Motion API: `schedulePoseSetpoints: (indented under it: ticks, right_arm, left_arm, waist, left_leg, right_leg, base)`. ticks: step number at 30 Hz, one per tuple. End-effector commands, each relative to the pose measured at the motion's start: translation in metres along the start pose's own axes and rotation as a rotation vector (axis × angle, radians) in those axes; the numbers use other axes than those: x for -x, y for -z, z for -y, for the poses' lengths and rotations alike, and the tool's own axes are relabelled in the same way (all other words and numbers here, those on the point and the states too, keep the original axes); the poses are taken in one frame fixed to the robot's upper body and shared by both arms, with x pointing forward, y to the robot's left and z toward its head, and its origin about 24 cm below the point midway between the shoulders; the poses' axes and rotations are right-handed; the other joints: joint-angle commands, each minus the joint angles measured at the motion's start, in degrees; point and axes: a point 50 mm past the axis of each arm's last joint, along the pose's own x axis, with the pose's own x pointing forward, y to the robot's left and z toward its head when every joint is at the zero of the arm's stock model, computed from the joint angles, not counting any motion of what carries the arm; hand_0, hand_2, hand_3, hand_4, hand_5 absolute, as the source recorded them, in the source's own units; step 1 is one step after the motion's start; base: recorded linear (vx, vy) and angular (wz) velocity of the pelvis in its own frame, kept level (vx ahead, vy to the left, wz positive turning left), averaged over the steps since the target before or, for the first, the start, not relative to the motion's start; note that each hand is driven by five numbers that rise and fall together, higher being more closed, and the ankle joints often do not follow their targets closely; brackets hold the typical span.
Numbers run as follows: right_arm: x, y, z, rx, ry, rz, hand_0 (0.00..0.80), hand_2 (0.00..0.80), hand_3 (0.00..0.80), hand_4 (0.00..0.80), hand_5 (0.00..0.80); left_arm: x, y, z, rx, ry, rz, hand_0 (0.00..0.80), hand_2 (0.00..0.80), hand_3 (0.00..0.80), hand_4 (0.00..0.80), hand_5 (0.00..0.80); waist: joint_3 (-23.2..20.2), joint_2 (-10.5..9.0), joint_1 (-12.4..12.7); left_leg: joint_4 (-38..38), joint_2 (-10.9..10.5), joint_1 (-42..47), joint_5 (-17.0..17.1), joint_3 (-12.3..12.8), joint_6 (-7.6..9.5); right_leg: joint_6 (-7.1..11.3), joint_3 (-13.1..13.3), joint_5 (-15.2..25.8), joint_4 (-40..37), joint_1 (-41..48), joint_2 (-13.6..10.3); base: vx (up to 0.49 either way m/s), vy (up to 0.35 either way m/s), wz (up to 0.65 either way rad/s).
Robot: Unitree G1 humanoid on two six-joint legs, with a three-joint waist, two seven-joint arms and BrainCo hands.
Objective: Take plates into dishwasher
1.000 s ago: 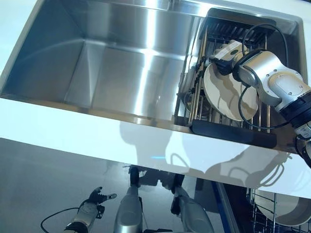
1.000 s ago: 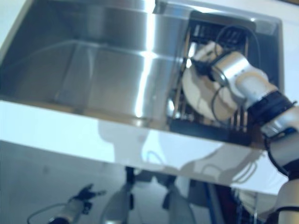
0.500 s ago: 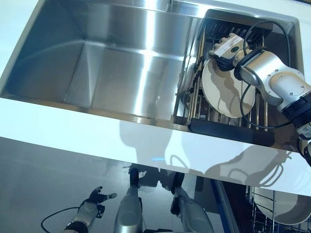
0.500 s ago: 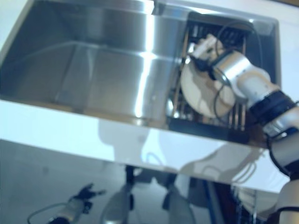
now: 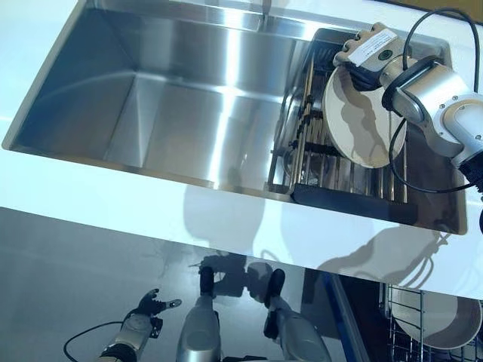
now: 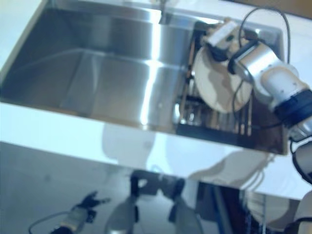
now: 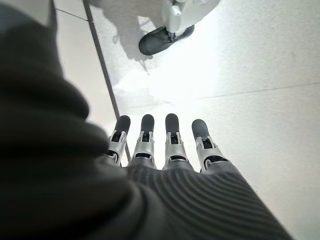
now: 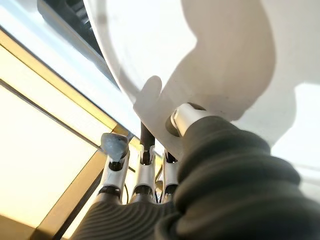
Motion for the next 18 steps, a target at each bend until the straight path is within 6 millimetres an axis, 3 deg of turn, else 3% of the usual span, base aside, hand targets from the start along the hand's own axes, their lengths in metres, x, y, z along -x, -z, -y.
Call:
schedulePoseSetpoints:
  ticks: [1,11,18]
  right_arm:
    - [0.004,0.035,0.030,-0.029,0.149,-0.111,0.800,0.800,0.800,0.800,0.800]
    - [0.017,0.075,0.034,-0.149,0.232,-0.347,0.800,0.800,0.800,0.800,0.800]
    - [0.025,0.087,0.034,-0.404,0.317,-0.417,0.800,0.800,0.800,0.800,0.800]
  left_arm:
    - [0.002,0.013,0.001,-0.049,0.002,-0.035,0.000,0.000,0.000,0.000,0.000]
    - [0.004,0.021,0.006,-0.070,0.010,-0.054,0.000,0.000,0.000,0.000,0.000]
    - [0.005,0.025,0.009,-0.084,0.020,-0.071,0.000,0.000,0.000,0.000,0.000]
  waist:
    - [-5.31,-2.74,-0.74]
    - [-8.56,-3.09,-2.04]
    - [-11.28,-3.65,-3.27]
  left_leg:
    - [-0.19,-1.72,-0.28,-3.15,2.61,0.82]
    - [-0.19,-1.82,2.27,-4.48,3.25,0.92]
    - [-0.19,-1.67,4.36,-5.38,3.80,0.94]
  right_leg:
    - [5.54,0.54,-4.32,-0.06,2.74,-1.23]
    - [5.74,1.86,-5.01,-0.06,4.44,-1.00]
    - [5.83,3.20,-5.51,-0.06,5.69,-0.81]
  base:
    - [0.000,0.000,0.00]
    - [0.005,0.004,-0.05]
    - [0.039,0.016,-0.09]
